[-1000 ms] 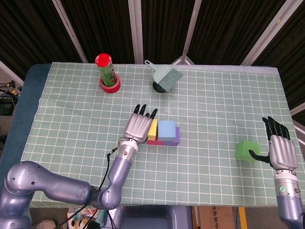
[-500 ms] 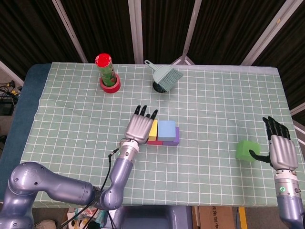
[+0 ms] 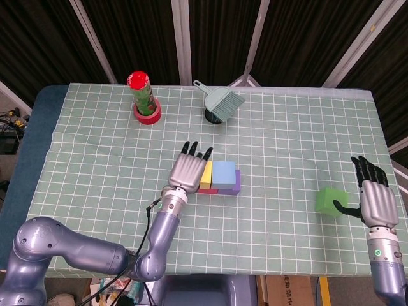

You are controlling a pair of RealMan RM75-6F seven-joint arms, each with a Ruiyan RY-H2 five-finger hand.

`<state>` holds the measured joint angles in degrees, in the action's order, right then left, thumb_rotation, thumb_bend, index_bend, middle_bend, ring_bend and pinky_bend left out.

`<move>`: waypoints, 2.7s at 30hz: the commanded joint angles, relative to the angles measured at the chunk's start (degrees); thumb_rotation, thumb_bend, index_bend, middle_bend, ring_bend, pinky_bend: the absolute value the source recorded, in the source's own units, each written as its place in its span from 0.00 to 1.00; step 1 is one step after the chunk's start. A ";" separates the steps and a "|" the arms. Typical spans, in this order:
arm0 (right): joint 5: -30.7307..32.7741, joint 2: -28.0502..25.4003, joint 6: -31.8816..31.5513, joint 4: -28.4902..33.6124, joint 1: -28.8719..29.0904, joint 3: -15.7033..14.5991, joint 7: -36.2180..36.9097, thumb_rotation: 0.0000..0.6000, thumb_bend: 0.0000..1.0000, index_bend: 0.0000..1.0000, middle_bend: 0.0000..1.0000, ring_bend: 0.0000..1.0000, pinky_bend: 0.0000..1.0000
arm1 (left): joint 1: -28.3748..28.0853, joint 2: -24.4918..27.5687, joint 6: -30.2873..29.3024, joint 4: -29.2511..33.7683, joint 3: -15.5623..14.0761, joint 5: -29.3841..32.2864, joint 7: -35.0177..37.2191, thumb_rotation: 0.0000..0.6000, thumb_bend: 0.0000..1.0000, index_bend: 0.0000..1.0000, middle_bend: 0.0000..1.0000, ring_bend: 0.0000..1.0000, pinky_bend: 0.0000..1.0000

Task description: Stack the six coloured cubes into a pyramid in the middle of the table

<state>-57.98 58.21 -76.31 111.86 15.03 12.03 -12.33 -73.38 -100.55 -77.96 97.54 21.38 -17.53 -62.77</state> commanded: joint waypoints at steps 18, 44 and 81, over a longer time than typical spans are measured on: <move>0.08 0.01 0.14 -0.08 0.03 -0.05 0.00 1.00 0.21 0.00 0.00 0.00 0.00 | -0.25 -1.12 -0.25 -1.06 0.64 0.01 -0.64 1.00 0.37 0.00 0.33 0.00 0.00; 0.12 0.17 0.20 -0.22 0.05 -0.16 -0.11 1.00 0.21 0.00 0.00 0.00 0.00 | 0.07 -1.36 0.42 -1.68 0.90 -0.24 -0.87 1.00 0.38 0.00 0.33 0.00 0.00; 0.30 0.28 0.38 -0.51 0.09 -0.27 -0.26 1.00 0.21 0.00 0.00 0.00 0.00 | 0.55 -1.43 0.85 -1.74 0.43 -0.64 -1.28 1.00 0.17 0.00 0.05 0.00 0.00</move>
<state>-57.68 58.49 -75.93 111.34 15.12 11.76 -12.58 -72.85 -102.01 -77.10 95.76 21.83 -18.14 -64.08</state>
